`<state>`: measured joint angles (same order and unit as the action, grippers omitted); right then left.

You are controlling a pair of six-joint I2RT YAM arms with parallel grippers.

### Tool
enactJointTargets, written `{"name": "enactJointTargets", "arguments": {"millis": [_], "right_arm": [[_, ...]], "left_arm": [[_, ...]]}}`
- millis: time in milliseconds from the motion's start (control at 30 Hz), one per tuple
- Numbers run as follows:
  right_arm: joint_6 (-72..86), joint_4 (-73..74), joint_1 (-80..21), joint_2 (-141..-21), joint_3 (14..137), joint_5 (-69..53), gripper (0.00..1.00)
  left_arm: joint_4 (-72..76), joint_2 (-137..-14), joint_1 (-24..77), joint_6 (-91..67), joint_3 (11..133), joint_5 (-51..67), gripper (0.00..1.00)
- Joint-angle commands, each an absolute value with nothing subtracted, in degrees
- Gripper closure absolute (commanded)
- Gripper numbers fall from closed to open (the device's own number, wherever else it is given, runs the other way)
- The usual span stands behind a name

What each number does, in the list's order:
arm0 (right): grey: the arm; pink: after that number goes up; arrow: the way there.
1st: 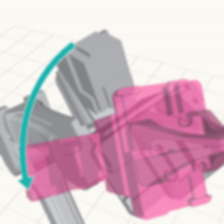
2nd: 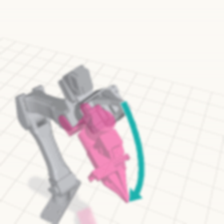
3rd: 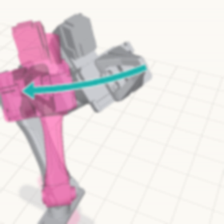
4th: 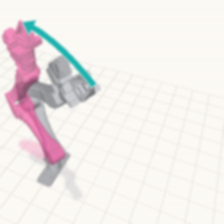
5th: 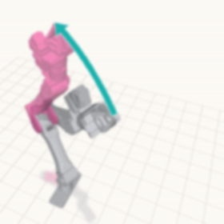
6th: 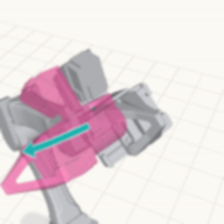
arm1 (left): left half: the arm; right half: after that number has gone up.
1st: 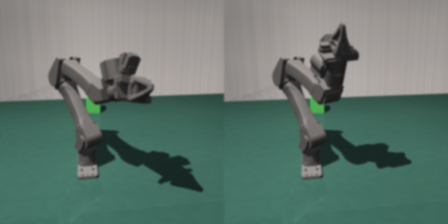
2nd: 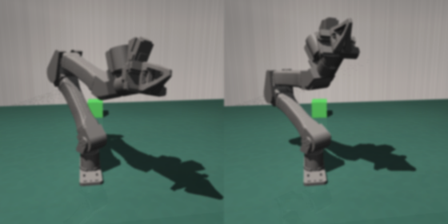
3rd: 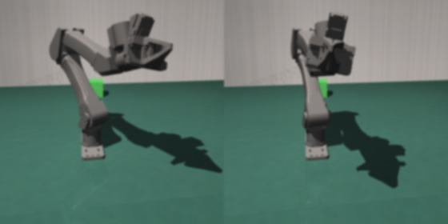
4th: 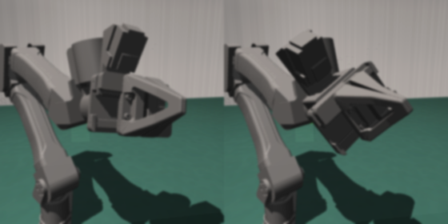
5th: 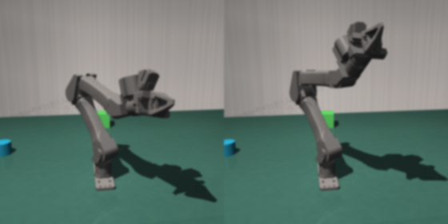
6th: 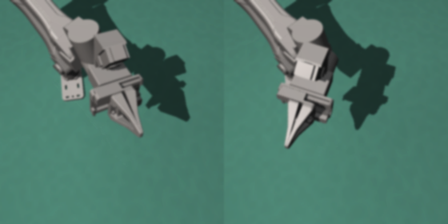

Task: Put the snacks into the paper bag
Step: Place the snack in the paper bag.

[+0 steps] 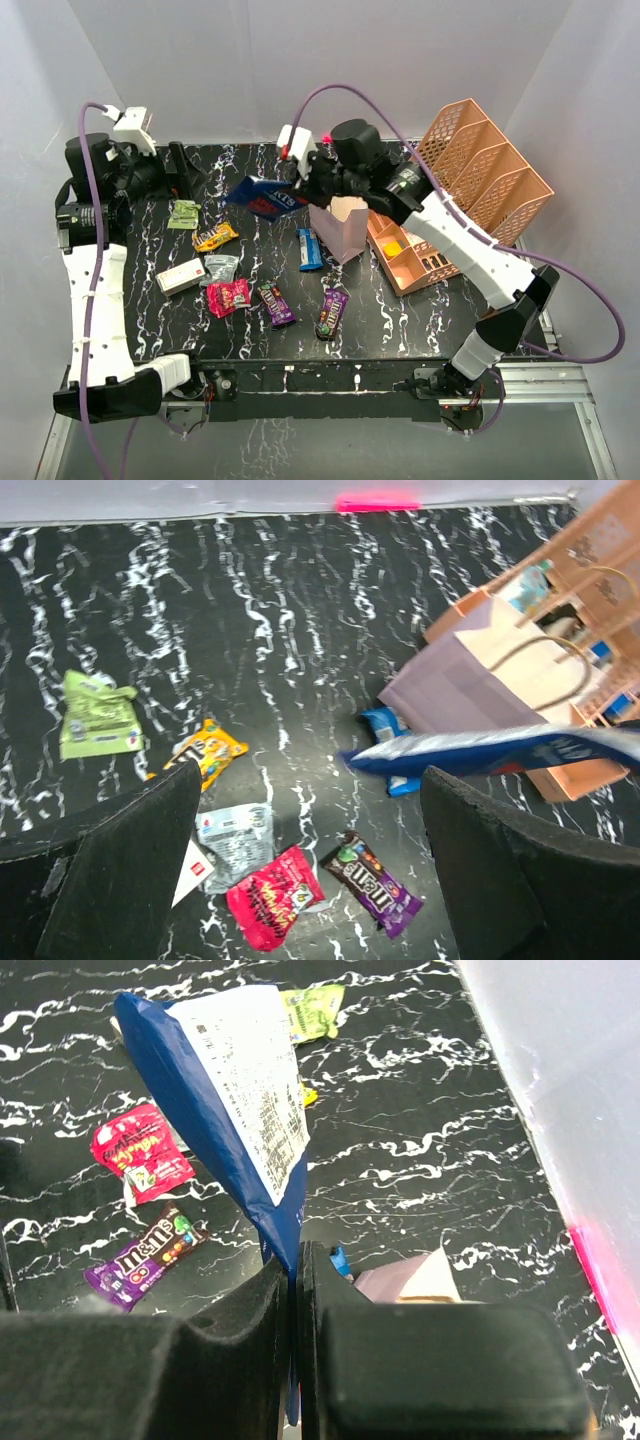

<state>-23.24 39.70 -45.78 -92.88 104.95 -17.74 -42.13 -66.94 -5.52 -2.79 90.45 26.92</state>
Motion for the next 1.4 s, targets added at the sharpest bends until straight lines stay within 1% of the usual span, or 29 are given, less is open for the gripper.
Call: {"name": "enactJointTargets", "arguments": {"millis": [0, 233, 433, 600, 833, 1100, 1367], "right_arm": [[-19.2, 38.0, -41.2, -88.0, 110.0, -22.8, 0.92], [-15.3, 37.3, -33.2, -83.4, 111.8, -26.1, 0.92], [-12.0, 35.6, -27.0, -80.2, 110.8, -23.7, 0.92], [-10.7, 34.6, -24.4, -78.2, 107.5, -20.8, 0.92], [-11.0, 34.4, -24.1, -76.8, 103.4, -18.0, 0.92], [-11.5, 34.6, -24.1, -76.6, 100.3, -18.2, 0.92], [-15.6, 35.7, -24.1, -77.5, 97.7, -20.5, 0.92]], "left_arm": [[-40.5, -65.2, -9.3, -3.2, 87.8, 25.7, 0.1], [-38.4, -62.9, -12.1, -2.3, 81.8, 25.7, 0.1], [-37.4, -62.2, -13.0, -2.4, 79.9, 27.0, 0.09], [-36.3, -62.2, -13.7, -2.8, 78.9, 28.2, 0.09], [-35.5, -62.1, -14.7, -3.4, 77.8, 29.7, 0.09], [-35.2, -61.4, -15.4, -3.5, 77.4, 30.5, 0.09], [-34.2, -61.0, -16.0, -4.4, 76.6, 32.4, 0.09]]}}
